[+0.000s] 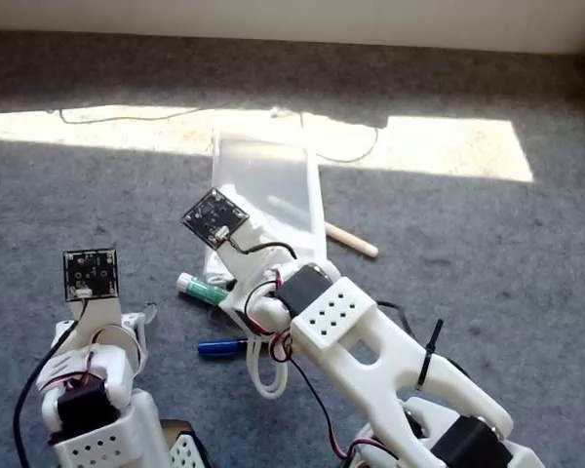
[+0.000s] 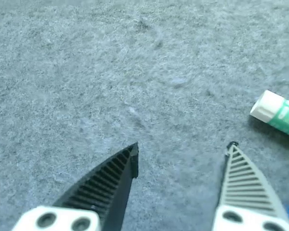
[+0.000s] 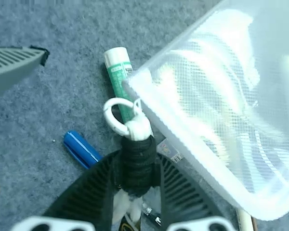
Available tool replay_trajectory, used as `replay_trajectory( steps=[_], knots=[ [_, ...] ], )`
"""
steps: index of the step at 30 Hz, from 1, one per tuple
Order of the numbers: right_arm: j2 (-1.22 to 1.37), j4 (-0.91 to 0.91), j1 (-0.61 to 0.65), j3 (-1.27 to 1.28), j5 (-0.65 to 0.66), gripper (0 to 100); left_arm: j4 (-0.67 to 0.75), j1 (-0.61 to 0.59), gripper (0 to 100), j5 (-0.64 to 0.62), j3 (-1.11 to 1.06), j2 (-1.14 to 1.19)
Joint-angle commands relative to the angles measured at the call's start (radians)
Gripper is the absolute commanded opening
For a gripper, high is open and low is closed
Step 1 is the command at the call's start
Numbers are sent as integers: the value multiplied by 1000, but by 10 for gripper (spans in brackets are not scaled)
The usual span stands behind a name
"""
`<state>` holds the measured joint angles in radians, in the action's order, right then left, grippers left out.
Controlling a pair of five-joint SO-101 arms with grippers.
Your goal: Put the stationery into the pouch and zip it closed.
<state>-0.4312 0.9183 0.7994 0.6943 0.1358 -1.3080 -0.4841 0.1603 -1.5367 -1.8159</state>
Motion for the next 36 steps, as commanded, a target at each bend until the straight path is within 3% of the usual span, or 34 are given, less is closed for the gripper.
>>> replay_trajectory(
  steps=[1, 7, 16, 23, 36],
  knots=[
    [-65, 7, -13, -12, -15, 5, 12, 111, 283, -18, 79, -8],
    [-88, 13, -15, -10, -48, 5, 15, 211, 284, -25, 114, -8],
    [-139, 30, -79, 18, -60, 5, 18, 295, 286, -161, 165, -7],
    [-219, 35, -76, 39, -60, 5, 110, 377, 286, -180, 114, -7],
    [-243, 47, -71, 39, -60, 5, 118, 473, 286, -181, 116, -7]
  ],
)
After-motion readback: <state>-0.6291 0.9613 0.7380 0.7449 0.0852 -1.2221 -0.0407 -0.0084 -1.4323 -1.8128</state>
